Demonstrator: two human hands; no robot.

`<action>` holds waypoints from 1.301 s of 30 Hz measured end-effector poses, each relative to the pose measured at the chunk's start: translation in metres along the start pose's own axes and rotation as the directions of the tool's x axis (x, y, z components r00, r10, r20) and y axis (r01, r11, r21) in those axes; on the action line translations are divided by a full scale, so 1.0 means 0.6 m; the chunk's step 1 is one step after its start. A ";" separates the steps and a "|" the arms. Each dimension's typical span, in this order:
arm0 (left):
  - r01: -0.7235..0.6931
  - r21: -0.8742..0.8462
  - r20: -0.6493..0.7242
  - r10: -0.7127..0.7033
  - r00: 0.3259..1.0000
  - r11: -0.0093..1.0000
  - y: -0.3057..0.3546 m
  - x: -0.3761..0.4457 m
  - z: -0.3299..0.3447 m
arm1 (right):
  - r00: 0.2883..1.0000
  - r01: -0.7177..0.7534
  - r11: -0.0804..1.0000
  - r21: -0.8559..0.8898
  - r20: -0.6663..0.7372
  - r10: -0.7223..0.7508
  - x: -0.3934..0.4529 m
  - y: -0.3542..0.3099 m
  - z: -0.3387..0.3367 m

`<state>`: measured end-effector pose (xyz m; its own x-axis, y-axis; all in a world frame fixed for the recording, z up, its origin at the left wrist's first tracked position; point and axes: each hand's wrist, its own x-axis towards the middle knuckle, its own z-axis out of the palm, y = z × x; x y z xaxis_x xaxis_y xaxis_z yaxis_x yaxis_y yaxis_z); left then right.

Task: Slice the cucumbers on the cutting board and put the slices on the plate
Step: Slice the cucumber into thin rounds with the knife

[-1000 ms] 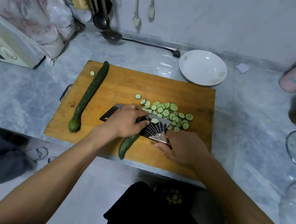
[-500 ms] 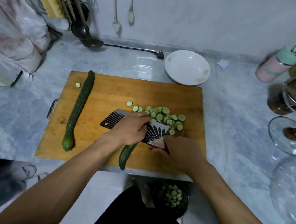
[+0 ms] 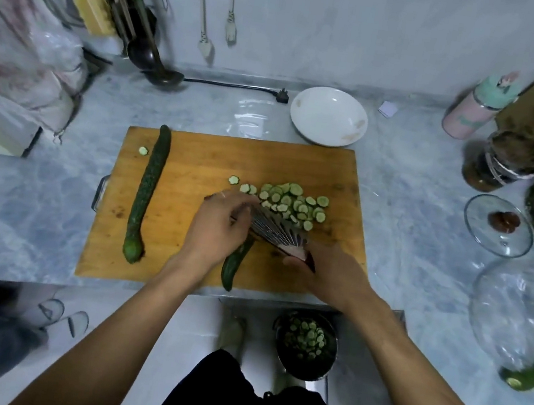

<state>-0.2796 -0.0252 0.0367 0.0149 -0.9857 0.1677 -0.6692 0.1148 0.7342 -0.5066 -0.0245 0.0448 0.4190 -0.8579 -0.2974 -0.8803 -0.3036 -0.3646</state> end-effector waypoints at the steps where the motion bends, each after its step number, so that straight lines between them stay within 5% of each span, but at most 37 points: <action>1: 0.009 -0.022 -0.059 -0.010 0.998 1.000 -0.005 -0.017 -0.002 | 1.000 -0.028 0.997 0.067 -0.004 0.029 -0.003 0.006 0.005; 8: 0.288 0.064 -0.106 -0.280 0.954 0.956 -0.044 -0.092 0.063 | 0.995 -0.098 0.933 0.345 0.016 0.099 -0.024 0.048 -0.001; 16: 0.454 0.231 -0.144 -0.431 0.891 0.861 -0.028 -0.118 0.141 | 0.996 0.007 0.930 0.369 0.077 -0.038 -0.049 0.083 0.001; 28: 0.441 0.105 -0.426 -0.360 0.830 0.891 -0.058 -0.147 0.174 | 0.978 0.022 0.905 0.424 0.179 -0.108 -0.015 0.066 0.022; 33: 0.491 0.012 -0.486 -0.424 0.764 0.871 -0.052 -0.139 0.184 | 0.948 -0.065 0.828 0.558 0.294 -0.124 0.022 0.035 0.020; 39: 0.479 0.062 -0.483 -0.394 0.782 0.876 -0.049 -0.136 0.186 | 0.933 -0.190 0.712 0.676 0.351 -0.084 0.041 0.047 0.028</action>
<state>-0.3439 0.0382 -0.0719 0.6342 -0.7564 0.1602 -0.6246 -0.3791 0.6827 -0.5172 -0.0472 0.0127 0.5429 -0.6291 -0.5563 -0.5560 0.2272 -0.7995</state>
